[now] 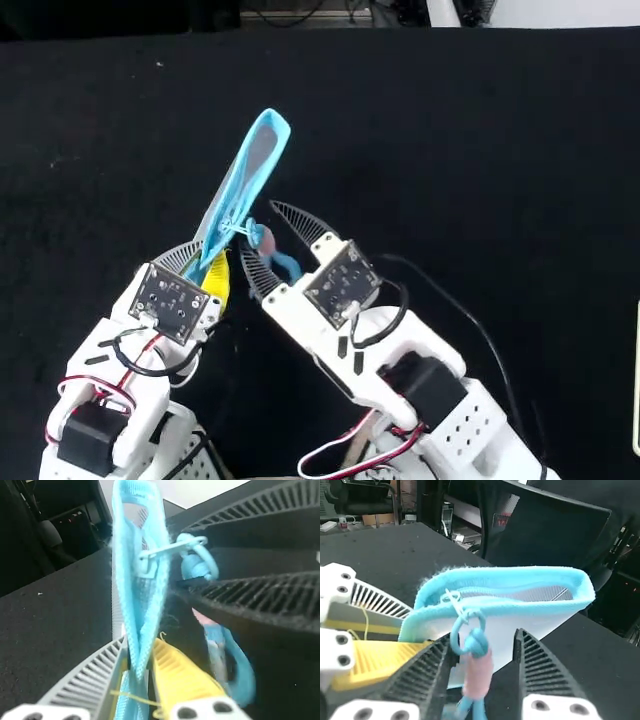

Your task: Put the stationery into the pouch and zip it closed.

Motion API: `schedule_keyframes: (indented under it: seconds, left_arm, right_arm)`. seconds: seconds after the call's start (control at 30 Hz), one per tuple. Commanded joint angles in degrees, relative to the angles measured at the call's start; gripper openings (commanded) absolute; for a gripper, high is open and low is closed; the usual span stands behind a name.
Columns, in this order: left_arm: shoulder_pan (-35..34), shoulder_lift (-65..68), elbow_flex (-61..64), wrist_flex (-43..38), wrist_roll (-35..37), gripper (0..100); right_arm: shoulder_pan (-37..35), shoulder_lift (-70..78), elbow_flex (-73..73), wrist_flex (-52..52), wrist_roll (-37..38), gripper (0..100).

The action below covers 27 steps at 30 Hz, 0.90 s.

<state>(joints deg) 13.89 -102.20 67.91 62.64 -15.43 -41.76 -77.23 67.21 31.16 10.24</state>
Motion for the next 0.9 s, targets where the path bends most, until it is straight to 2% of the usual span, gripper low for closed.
schedule_keyframes:
  seconds: [0.0, 0.13, 0.3, 0.53, 0.6, 0.77, 0.87]
  left_arm:
    - [0.57, 0.35, 0.66, 0.44, 0.0, 3]
    - [0.57, 0.35, 0.66, 0.44, 0.0, 3]
    - [0.57, 0.35, 0.66, 0.62, 0.0, 3]
    - [0.57, 0.35, 1.01, 0.62, 0.0, 3]
    - [0.57, 0.35, 1.98, 0.26, 0.0, 3]
    - [0.57, 0.35, 2.24, 0.18, 0.0, 3]
    - [0.57, 0.35, 2.15, 0.18, 0.0, 3]
  right_arm:
    - [-0.7, -1.27, -0.66, -1.85, -0.35, 18.0]
    - [-0.62, -1.27, -0.75, -1.85, -0.88, 17.6]
    - [-0.35, -1.27, -3.21, -1.49, -4.75, 5.5]
    - [-0.18, -1.36, -3.74, -1.49, -4.66, 4.1]
    - [0.97, -1.36, -3.74, -1.67, -4.66, 0.9]
    - [3.78, -3.56, -3.82, -0.35, -4.75, 1.4]
    - [3.78, -4.7, -3.91, 1.67, -4.75, 6.3]
